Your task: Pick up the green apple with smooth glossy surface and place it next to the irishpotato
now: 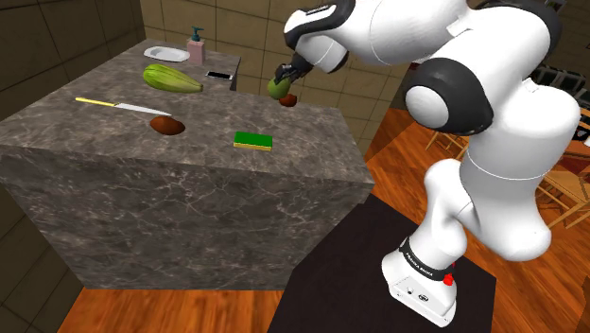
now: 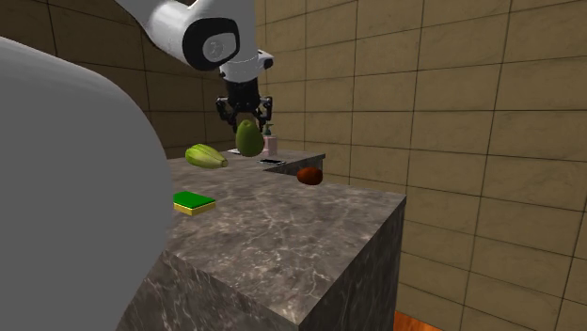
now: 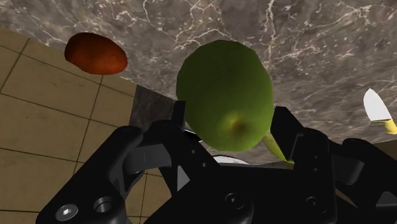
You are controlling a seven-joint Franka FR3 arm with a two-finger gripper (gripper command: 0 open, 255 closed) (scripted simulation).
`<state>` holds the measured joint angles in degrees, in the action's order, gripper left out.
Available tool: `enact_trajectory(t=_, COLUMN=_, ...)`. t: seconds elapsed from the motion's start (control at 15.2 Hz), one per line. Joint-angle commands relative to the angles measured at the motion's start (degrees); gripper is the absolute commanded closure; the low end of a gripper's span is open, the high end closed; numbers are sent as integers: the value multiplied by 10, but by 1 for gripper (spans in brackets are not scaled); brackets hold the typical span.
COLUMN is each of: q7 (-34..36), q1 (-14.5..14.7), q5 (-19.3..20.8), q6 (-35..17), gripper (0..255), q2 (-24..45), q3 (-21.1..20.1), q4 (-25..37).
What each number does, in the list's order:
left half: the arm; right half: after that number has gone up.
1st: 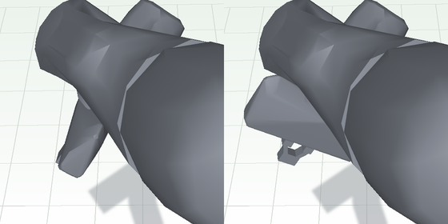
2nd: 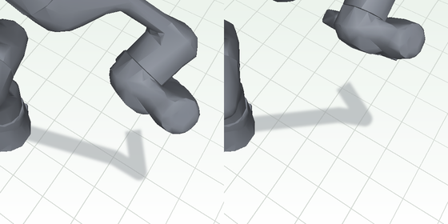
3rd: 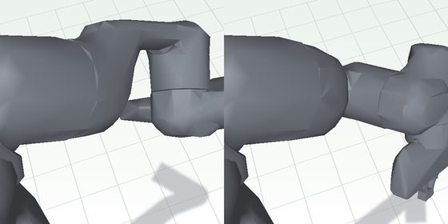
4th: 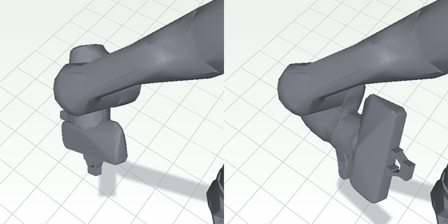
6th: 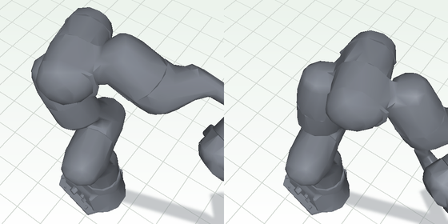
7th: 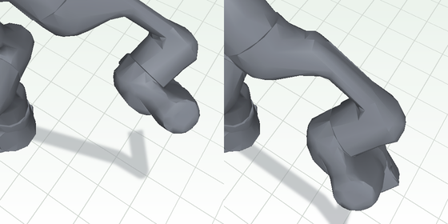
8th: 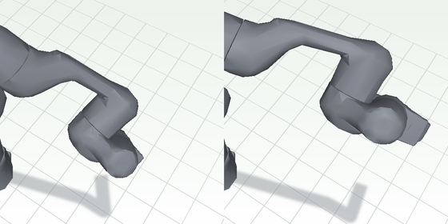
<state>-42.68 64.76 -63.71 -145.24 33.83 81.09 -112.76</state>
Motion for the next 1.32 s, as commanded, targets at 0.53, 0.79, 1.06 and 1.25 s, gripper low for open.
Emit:
enact_trajectory(t=0.53, q7=155, q1=-83, q5=9, q6=49, gripper=255, q2=127, q3=-89, q4=187)
enact_trajectory(t=0.79, q7=227, q1=-124, q5=21, q6=79, gripper=255, q2=181, q3=-111, q4=289)
enact_trajectory(t=1.06, q7=276, q1=-157, q5=28, q6=98, gripper=255, q2=222, q3=-125, q4=367)
enact_trajectory(t=1.25, q7=268, q1=-156, q5=18, q6=82, gripper=255, q2=229, q3=-134, q4=357)
